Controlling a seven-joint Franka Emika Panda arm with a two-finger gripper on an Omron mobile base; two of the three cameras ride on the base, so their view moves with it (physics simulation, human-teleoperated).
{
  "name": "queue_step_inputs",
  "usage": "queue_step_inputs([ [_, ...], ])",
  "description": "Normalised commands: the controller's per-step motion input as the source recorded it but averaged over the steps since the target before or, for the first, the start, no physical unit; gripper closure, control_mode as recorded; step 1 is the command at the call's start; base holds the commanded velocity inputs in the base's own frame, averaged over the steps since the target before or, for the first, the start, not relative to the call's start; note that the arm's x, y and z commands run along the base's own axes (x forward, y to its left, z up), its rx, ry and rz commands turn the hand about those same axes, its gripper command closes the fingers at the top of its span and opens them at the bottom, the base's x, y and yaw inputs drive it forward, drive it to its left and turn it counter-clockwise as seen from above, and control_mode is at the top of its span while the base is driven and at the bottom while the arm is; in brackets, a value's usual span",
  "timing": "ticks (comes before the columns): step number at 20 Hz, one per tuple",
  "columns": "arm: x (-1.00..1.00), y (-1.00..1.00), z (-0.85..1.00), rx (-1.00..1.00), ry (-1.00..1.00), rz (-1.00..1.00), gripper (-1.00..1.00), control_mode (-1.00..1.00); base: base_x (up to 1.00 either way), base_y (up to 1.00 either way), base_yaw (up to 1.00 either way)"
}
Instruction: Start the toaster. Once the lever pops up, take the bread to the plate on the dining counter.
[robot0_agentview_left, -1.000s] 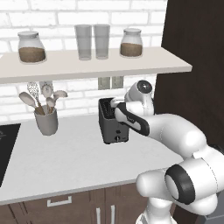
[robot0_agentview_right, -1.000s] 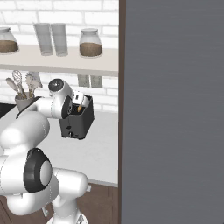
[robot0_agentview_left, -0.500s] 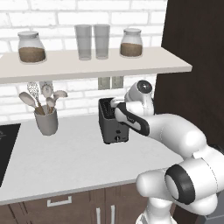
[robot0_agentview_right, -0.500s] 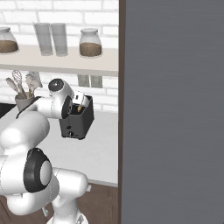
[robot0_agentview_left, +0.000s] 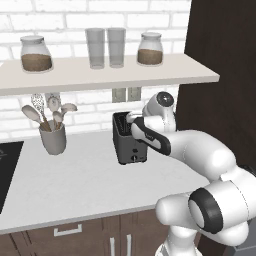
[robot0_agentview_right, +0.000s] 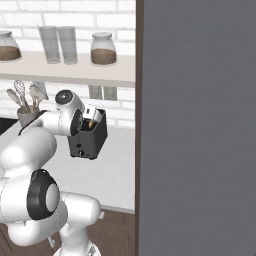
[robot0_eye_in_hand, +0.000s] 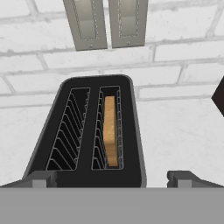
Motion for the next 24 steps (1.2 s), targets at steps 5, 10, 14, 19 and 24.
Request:
queue_step_inputs([
  [5,0.00,0.00,0.00,0.00,0.00,0.00,-1.00,-1.00,0.00,0.00,0.00],
  [10,0.00,0.00,0.00,0.00,0.00,0.00,-1.00,-1.00,0.00,0.00,0.00],
  [14,0.00,0.00,0.00,0.00,0.00,0.00,-1.00,-1.00,0.00,0.00,0.00],
  [19,0.00,0.00,0.00,0.00,0.00,0.00,-1.00,-1.00,0.00,0.00,0.00],
  [24,0.00,0.00,0.00,0.00,0.00,0.00,-1.00,-1.00,0.00,0.00,0.00],
])
